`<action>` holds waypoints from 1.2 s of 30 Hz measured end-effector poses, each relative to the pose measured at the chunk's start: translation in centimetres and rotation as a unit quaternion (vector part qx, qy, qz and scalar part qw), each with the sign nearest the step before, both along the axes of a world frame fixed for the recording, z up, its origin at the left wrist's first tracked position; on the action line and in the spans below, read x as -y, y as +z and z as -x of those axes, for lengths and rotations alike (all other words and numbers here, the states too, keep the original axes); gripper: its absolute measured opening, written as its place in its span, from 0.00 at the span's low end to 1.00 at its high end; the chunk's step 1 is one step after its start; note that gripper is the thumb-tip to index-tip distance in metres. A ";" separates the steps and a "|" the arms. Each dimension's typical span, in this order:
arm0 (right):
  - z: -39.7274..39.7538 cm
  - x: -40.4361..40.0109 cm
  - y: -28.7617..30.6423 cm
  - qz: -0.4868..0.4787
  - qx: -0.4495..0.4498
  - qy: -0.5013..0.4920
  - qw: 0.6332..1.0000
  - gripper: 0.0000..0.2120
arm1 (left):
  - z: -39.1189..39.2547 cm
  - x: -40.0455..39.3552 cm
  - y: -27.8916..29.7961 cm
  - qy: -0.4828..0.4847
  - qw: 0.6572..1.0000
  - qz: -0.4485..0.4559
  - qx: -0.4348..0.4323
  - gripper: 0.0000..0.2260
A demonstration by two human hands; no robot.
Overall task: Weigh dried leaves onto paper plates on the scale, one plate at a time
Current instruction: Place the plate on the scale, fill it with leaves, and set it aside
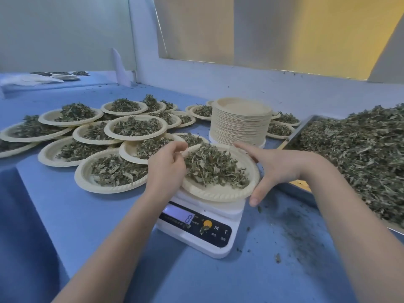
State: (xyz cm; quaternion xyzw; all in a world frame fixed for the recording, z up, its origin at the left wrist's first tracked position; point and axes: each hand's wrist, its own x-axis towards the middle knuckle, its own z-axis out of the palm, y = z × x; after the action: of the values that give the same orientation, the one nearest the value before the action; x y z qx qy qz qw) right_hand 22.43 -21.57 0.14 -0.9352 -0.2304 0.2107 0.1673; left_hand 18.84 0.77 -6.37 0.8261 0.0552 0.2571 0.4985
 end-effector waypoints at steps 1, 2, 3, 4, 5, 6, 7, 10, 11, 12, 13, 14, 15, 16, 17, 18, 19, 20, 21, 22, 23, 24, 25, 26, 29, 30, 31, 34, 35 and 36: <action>0.0 0.1 0.2 -0.022 0.013 -0.008 1.000 0.67 | 0.0 -0.1 0.3 0.008 1.000 -0.001 0.005 0.14; -0.1 0.2 0.3 -0.049 0.025 -0.018 0.998 0.66 | -0.1 -0.3 0.6 0.014 1.000 0.001 0.007 0.14; -0.1 0.3 0.5 -0.076 0.036 -0.027 0.996 0.64 | -0.2 -0.7 0.8 0.017 1.000 0.004 0.007 0.14; -0.2 0.1 0.6 -0.100 0.045 -0.033 0.993 0.62 | -0.3 -1.1 1.1 0.018 1.000 0.007 0.007 0.13; -0.3 -0.2 0.8 -0.121 0.053 -0.038 0.991 0.60 | -0.4 -1.7 1.3 0.023 1.000 0.010 0.006 0.13; -0.4 -0.6 1.0 -0.140 0.059 -0.044 0.987 0.58 | -0.5 -2.4 1.6 0.031 0.999 0.011 0.006 0.13; -0.7 -1.2 1.2 -0.158 0.063 -0.050 0.984 0.56 | -0.5 -3.0 2.0 0.041 0.999 0.013 0.010 0.13; -1.6 -4.1 2.7 -0.187 0.111 -0.064 0.974 0.47 | -0.4 -5.4 3.8 0.074 0.997 0.016 0.025 0.12; -2.0 -5.3 3.3 -0.191 0.140 -0.067 0.969 0.43 | -0.4 -6.3 4.5 0.084 0.996 0.016 0.027 0.12; -2.3 -6.6 3.9 -0.200 0.165 -0.068 0.964 0.38 | -0.4 -7.3 5.2 0.094 0.995 0.014 0.028 0.12; -2.8 -8.1 4.5 -0.213 0.181 -0.067 0.958 0.34 | -0.5 -8.4 5.9 0.105 0.994 0.014 0.028 0.11; -3.2 -9.5 4.9 -0.227 0.190 -0.065 0.953 0.31 | -0.6 -9.6 6.5 0.116 0.993 0.016 0.030 0.10; -3.7 -11.1 5.3 -0.236 0.196 -0.062 0.950 0.28 | -0.8 -10.8 7.1 0.129 0.991 0.019 0.035 0.10; -4.3 -12.6 5.7 -0.235 0.203 -0.060 0.949 0.26 | -1.0 -12.1 7.6 0.143 0.989 0.020 0.041 0.09; -4.9 -14.3 6.0 -0.226 0.207 -0.062 0.950 0.23 | -1.1 -13.3 8.1 0.158 0.986 0.021 0.046 0.09; -5.5 -16.0 6.3 -0.214 0.207 -0.066 0.952 0.22 | -1.4 -14.5 8.6 0.170 0.984 0.024 0.048 0.10; -6.2 -17.7 6.6 -0.200 0.204 -0.070 0.956 0.19 | -1.8 -15.8 9.0 0.179 0.982 0.026 0.048 0.11; -7.0 -19.4 6.9 -0.188 0.201 -0.070 0.959 0.17 | -2.2 -17.0 9.5 0.187 0.981 0.026 0.047 0.11; -8.0 -21.1 7.1 -0.178 0.198 -0.066 0.962 0.14 | -2.8 -18.3 9.8 0.195 0.979 0.020 0.046 0.12; -9.0 -22.7 7.3 -0.173 0.195 -0.062 0.963 0.12 | -3.5 -19.6 10.2 0.205 0.977 0.013 0.048 0.12; -10.1 -24.3 7.4 -0.175 0.187 -0.060 0.965 0.12 | -4.2 -20.9 10.5 0.213 0.976 0.008 0.050 0.13; -11.2 -25.9 7.4 -0.181 0.174 -0.062 0.966 0.12 | -4.9 -22.2 10.8 0.217 0.975 0.007 0.050 0.14; -12.4 -27.4 7.4 -0.190 0.156 -0.065 0.967 0.10 | -5.8 -23.4 11.0 0.221 0.974 0.010 0.049 0.16; -13.5 -28.8 7.4 -0.199 0.138 -0.070 0.968 0.09 | -6.8 -24.7 11.1 0.224 0.974 0.014 0.044 0.17; -16.5 -32.5 7.0 -0.264 0.059 -0.100 0.957 0.08 | -9.7 -27.9 10.9 0.219 0.975 0.029 0.016 0.20; -17.4 -33.5 6.7 -0.306 0.018 -0.115 0.945 0.07 | -10.7 -28.7 10.5 0.213 0.977 0.032 0.008 0.20; -18.3 -34.2 6.3 -0.342 -0.019 -0.128 0.931 0.10 | -11.7 -29.4 10.1 0.207 0.978 0.033 -0.001 0.20; -20.7 -35.8 4.3 -0.353 -0.048 -0.143 0.923 0.15 | -14.4 -31.0 8.6 0.195 0.980 0.028 -0.041 0.21; -21.3 -36.2 3.6 -0.335 -0.042 -0.139 0.931 0.16 | -15.1 -31.4 8.0 0.190 0.980 0.028 -0.054 0.20; -21.7 -36.5 3.0 -0.310 -0.032 -0.133 0.941 0.17 | -15.8 -31.8 7.4 0.186 0.980 0.027 -0.069 0.20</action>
State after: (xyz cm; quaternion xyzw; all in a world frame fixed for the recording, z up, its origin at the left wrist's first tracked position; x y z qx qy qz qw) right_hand 44.14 14.96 3.14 -0.8518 -0.1519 0.1346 0.4829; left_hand 34.62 32.53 1.00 0.8033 0.2494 0.2863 0.4589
